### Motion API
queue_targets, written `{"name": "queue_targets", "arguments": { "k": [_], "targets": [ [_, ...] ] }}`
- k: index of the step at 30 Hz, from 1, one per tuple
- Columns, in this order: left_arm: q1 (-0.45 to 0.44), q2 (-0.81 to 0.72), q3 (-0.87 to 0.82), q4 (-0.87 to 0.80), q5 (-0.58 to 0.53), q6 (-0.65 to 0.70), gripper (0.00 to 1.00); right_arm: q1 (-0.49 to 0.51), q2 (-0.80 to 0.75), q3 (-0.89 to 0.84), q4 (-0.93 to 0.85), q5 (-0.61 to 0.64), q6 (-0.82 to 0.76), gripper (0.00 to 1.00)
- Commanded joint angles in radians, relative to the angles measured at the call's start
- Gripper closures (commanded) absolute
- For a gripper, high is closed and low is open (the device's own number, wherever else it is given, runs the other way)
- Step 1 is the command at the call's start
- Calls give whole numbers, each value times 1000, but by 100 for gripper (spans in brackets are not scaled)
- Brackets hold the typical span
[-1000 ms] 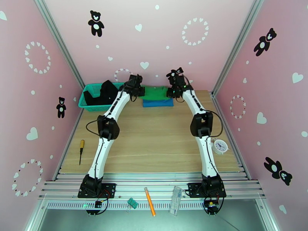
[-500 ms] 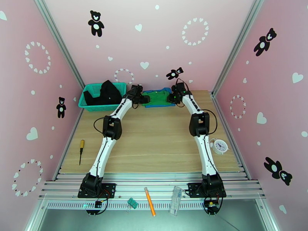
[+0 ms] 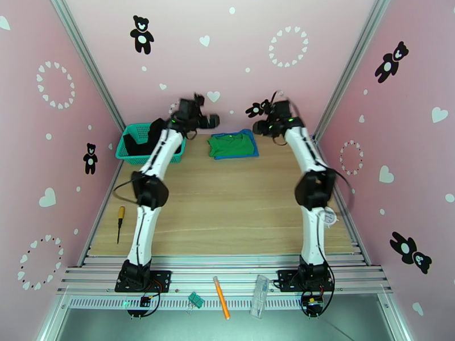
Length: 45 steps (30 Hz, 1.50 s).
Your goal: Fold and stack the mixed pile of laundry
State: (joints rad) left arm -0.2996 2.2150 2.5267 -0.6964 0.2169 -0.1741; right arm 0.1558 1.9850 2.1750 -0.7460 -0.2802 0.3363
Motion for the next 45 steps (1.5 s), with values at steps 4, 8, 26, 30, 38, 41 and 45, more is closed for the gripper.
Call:
{"name": "queue_targets", "arguments": {
  "k": [4, 8, 26, 30, 38, 41, 45],
  "targets": [
    [40, -247, -223, -103, -210, 99, 2, -4, -424, -458, 51, -30, -4, 43],
    [186, -252, -278, -186, -185, -5, 1, 49, -640, -746, 95, -10, -45, 43],
    [359, 413, 132, -210, -291, 5, 2, 464, -701, -1307, 305, 230, 156, 36],
    [360, 510, 189, -210, -277, 12, 2, 506, -597, -1275, 318, 237, 170, 36],
    [362, 581, 194, -231, -252, 2, 3, 557, -420, -1167, 327, 234, 174, 36],
    [364, 615, 196, -243, -231, -6, 20, 570, -380, -1136, 328, 230, 178, 37],
    [372, 630, 199, -249, -163, -26, 84, 581, -371, -1123, 325, 233, 183, 39]
  ]
}}
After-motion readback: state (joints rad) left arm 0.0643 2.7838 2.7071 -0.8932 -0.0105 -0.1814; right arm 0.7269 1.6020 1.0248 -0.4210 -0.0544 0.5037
